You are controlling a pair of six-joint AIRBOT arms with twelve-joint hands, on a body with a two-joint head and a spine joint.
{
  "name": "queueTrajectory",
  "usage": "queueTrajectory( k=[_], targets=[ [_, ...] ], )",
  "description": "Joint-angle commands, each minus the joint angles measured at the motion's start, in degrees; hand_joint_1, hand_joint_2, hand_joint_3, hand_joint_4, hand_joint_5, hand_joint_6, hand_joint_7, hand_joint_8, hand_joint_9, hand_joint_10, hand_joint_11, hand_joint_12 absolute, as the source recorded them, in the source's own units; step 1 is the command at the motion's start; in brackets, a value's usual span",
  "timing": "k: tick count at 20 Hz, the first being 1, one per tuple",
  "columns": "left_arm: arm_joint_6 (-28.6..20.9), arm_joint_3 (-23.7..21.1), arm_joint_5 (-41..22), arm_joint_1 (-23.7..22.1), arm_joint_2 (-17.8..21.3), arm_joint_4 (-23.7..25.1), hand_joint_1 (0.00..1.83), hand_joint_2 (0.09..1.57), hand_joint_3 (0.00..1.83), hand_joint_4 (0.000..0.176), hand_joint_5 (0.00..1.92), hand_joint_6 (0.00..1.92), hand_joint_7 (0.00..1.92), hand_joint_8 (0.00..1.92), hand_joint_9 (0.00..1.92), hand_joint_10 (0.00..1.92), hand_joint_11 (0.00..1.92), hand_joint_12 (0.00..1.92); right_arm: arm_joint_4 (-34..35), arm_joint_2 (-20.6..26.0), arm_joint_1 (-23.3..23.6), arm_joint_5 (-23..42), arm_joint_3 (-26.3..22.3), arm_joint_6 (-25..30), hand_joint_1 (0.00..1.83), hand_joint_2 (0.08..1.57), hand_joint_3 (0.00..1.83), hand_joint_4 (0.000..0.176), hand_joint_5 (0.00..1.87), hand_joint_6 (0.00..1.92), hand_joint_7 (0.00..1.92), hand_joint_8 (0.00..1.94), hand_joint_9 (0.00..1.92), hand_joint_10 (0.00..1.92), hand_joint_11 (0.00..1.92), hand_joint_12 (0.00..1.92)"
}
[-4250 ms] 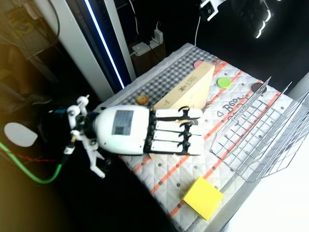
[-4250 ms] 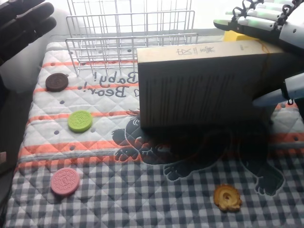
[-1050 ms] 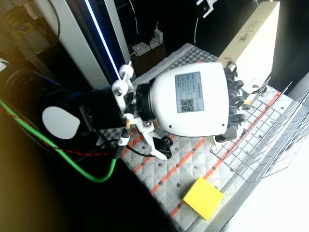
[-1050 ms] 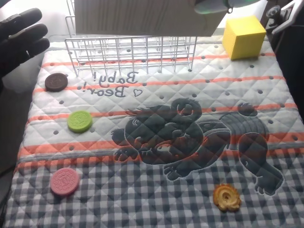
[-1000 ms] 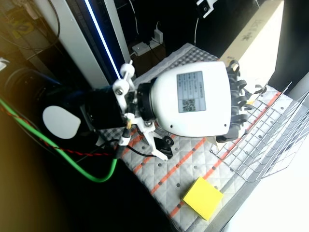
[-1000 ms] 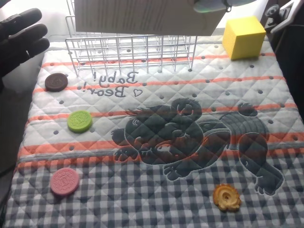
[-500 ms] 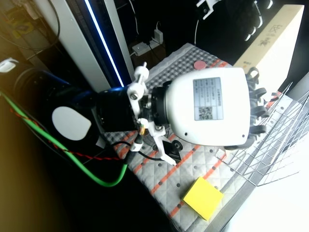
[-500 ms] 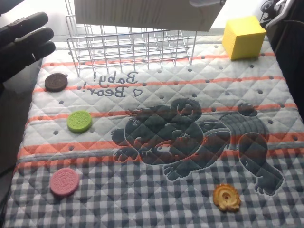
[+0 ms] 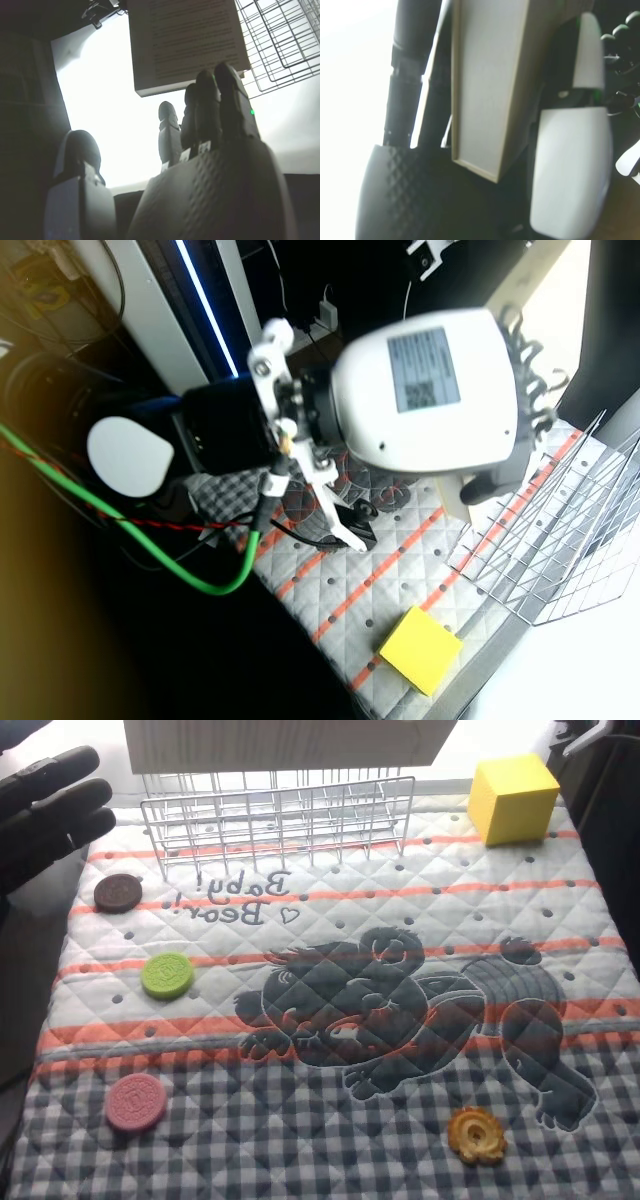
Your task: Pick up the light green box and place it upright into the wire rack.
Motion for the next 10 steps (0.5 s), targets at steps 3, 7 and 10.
queueTrajectory(
  k=[3, 7, 10],
  targets=[
    [-0.38, 0.32, -6.59, -1.26, -0.59, -1.16, 0.52, 0.95, 0.00, 0.176, 0.28, 0.00, 0.22, 0.00, 0.23, 0.00, 0.00, 0.40, 2.93, -0.34, 1.25, 5.09, 1.34, 0.34, 1.29, 1.06, 0.00, 0.000, 0.93, 0.94, 1.29, 0.57, 1.61, 0.00, 1.35, 0.77],
    [-0.38, 0.35, -6.66, -1.26, -0.67, -0.92, 0.56, 0.94, 0.00, 0.176, 0.30, 0.01, 0.23, 0.00, 0.22, 0.00, 0.00, 0.40, 3.09, -1.55, 1.26, 3.60, 3.21, 0.34, 1.29, 1.07, 0.00, 0.000, 0.93, 0.90, 1.24, 0.71, 1.61, 0.00, 1.38, 0.77],
    [-0.38, 0.36, -7.15, -1.26, -0.69, -0.86, 0.57, 0.94, 0.00, 0.176, 0.31, 0.00, 0.22, 0.00, 0.23, 0.00, 0.00, 0.39, 3.10, -2.26, 1.25, 2.42, 4.39, 0.34, 1.29, 1.05, 0.00, 0.000, 1.01, 0.80, 1.26, 0.67, 1.60, 0.00, 1.37, 0.70]
  ],
)
